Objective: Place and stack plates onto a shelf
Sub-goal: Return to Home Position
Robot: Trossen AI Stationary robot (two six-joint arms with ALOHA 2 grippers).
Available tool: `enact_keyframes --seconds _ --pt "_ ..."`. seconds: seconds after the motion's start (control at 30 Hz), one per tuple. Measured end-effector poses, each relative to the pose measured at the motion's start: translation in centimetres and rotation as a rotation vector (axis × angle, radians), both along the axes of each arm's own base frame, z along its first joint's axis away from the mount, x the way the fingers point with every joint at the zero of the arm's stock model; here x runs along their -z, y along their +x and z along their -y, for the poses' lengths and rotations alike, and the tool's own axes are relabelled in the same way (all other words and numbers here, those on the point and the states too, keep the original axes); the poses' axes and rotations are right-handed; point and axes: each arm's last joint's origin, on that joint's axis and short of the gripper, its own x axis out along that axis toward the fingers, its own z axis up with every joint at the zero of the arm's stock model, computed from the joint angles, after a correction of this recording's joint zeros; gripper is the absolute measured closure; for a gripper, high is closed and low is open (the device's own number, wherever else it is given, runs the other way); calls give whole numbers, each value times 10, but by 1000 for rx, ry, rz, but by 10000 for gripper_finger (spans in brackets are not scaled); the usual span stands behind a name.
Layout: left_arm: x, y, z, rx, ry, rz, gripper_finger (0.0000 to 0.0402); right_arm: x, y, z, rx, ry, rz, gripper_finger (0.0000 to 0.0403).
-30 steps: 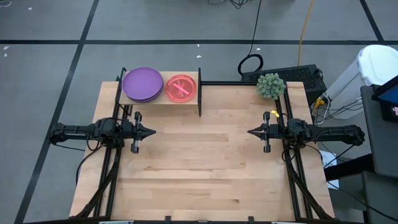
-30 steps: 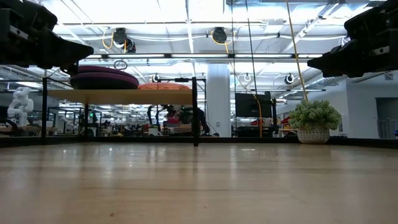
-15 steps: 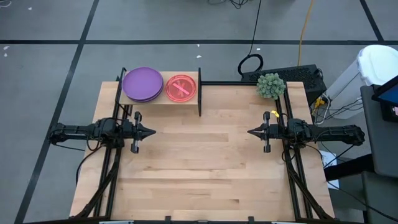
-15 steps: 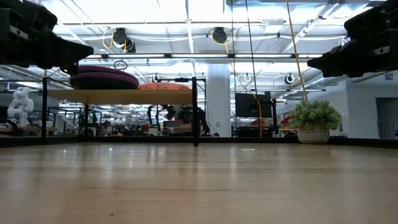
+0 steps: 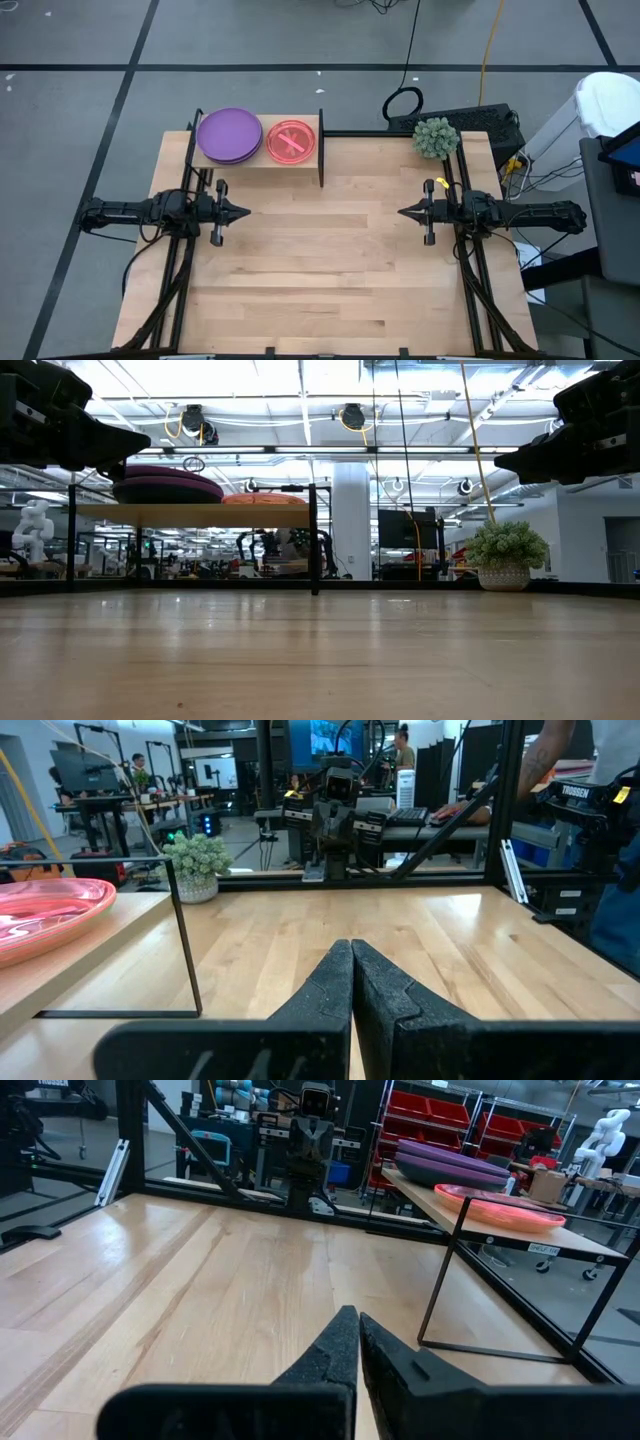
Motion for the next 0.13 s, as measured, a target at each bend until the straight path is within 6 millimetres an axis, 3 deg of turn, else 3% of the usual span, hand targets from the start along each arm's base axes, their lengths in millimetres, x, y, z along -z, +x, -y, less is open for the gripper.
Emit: enact_keyframes --seconds 0.13 --pt "0 0 0 0 0 0 400 0 0 0 -1 0 0 403"
